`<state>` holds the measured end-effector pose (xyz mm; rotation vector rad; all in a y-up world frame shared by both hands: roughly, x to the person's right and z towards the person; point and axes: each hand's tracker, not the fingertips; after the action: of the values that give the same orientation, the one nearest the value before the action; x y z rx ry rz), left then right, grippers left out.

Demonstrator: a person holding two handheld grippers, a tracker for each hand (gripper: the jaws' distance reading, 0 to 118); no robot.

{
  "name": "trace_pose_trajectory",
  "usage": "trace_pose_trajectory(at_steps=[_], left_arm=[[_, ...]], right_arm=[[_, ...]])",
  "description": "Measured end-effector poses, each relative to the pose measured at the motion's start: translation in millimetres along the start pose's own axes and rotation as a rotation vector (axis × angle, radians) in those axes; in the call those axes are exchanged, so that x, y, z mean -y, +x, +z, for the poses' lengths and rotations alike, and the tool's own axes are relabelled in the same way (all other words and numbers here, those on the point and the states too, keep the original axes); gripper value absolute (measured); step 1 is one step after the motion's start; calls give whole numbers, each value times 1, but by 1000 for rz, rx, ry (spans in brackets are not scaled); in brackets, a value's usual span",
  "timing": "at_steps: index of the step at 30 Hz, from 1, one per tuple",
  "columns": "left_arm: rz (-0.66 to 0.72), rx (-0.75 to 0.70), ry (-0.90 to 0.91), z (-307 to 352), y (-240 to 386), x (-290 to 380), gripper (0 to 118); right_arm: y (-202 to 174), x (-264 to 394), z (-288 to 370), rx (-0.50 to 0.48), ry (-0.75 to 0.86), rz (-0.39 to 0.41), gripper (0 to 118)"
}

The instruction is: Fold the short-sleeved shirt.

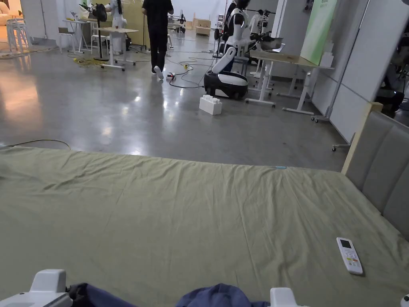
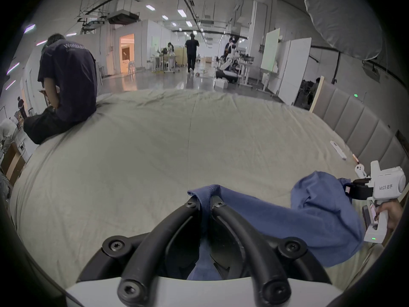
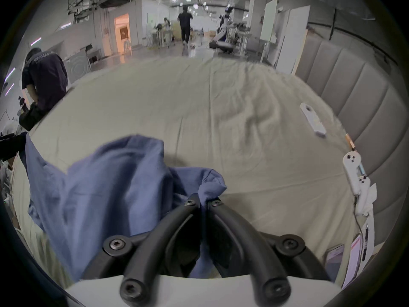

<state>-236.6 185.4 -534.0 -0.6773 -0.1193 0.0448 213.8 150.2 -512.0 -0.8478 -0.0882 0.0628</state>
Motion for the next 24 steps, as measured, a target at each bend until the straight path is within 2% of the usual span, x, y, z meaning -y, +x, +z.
trace_pose_trajectory(at_steps=[5,15,24], left_arm=[[-9,-12,109,37,-5,-32,7],[-20,-68,309,120,-34,-122,7],[43,-129,405,186,-74,-207,7]], right_arm=[[8,-25,55,1,160,-36,5],[35,-100,170,38,456,-43,5],[60,-170,251,71,618,-67,5]])
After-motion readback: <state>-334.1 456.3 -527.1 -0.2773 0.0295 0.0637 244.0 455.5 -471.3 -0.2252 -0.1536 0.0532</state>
